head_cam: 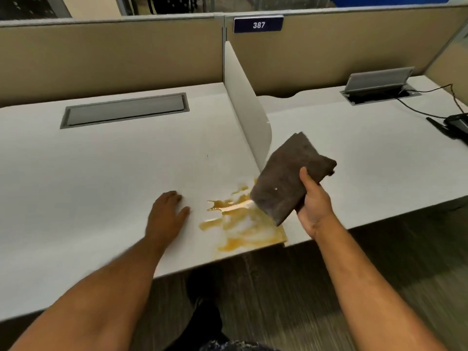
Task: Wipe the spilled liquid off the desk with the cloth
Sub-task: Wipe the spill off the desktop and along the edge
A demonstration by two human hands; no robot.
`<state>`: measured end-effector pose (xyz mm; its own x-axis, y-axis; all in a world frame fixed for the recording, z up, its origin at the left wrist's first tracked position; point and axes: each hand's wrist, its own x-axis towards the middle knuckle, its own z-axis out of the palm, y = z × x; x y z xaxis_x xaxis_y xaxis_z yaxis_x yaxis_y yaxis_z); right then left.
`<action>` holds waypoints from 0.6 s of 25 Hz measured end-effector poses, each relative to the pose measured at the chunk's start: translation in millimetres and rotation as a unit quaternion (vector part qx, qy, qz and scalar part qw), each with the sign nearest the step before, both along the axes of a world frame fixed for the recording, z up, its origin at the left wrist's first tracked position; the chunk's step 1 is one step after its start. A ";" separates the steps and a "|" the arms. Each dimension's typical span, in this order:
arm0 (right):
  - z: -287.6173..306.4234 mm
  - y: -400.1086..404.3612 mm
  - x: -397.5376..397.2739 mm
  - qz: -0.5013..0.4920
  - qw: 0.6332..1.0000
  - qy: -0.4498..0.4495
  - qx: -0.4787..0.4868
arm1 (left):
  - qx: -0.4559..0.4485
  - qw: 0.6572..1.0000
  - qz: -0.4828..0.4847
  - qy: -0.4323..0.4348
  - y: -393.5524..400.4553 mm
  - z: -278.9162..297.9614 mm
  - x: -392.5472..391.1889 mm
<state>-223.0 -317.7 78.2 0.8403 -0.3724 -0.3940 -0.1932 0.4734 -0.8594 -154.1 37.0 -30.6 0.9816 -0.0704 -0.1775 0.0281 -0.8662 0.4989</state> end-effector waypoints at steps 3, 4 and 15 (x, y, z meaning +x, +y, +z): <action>-1.9 -23.5 -28.5 -0.034 0.992 0.050 -0.114 | 0.074 0.996 -0.022 -0.034 32.4 -25.2 -55.4; -4.8 -26.5 -35.3 -0.038 0.986 0.066 -0.146 | 0.087 0.995 -0.028 -0.042 35.1 -29.5 -64.6; -110.1 55.2 -3.6 0.287 0.776 0.077 -0.556 | 0.079 0.994 0.000 -0.069 27.9 -21.6 -74.1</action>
